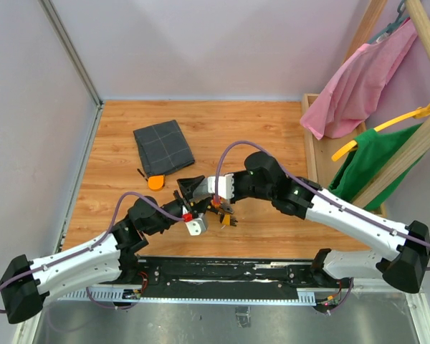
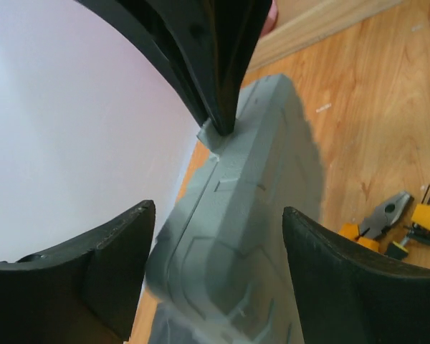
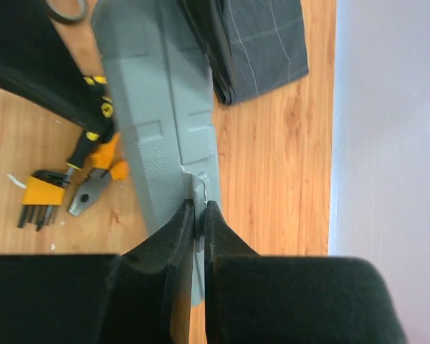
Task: Sort the tools into containers
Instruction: Open the storage box at the center of the board.
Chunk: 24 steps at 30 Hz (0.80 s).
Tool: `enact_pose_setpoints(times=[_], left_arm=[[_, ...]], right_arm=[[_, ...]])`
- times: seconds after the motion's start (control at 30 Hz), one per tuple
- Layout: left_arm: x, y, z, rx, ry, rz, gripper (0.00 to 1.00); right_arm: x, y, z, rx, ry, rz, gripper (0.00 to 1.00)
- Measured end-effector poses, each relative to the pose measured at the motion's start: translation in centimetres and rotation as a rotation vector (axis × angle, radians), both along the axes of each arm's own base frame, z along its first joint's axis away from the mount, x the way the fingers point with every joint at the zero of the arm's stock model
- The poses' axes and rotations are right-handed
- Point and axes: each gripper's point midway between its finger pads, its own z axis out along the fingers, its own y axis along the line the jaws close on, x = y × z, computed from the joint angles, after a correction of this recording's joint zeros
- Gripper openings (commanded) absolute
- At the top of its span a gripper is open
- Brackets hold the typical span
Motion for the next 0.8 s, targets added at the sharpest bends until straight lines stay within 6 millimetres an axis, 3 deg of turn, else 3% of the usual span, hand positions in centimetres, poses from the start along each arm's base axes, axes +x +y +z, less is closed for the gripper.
enact_pose_setpoints(times=[0.17, 0.23, 0.43, 0.63, 0.7, 0.8], left_arm=[[-0.7, -0.2, 1.8, -0.064, -0.022, -0.029, 0.78], [-0.8, -0.2, 2.2, -0.082, -0.019, -0.033, 0.85], [-1.0, 0.1, 2.7, -0.137, 0.021, -0.026, 0.92], [-1.1, 1.5, 4.8, -0.284, 0.104, 0.032, 0.91], [-0.9, 2.3, 5.8, -0.353, 0.141, 0.068, 0.9], [-0.4, 3.8, 7.2, -0.485, 0.226, 0.144, 0.9]], right_arm=[[2.6, -1.5, -0.5, -0.008, 0.006, -0.078, 0.01], [3.5, -1.9, -0.5, -0.001, 0.005, -0.101, 0.01], [5.9, -2.0, -0.9, 0.017, 0.006, -0.138, 0.01], [8.7, -2.3, -2.9, -0.007, 0.053, -0.174, 0.01], [9.4, -2.4, -3.4, -0.013, 0.063, -0.184, 0.07], [10.2, -2.9, -3.8, -0.069, 0.003, -0.148, 0.07]])
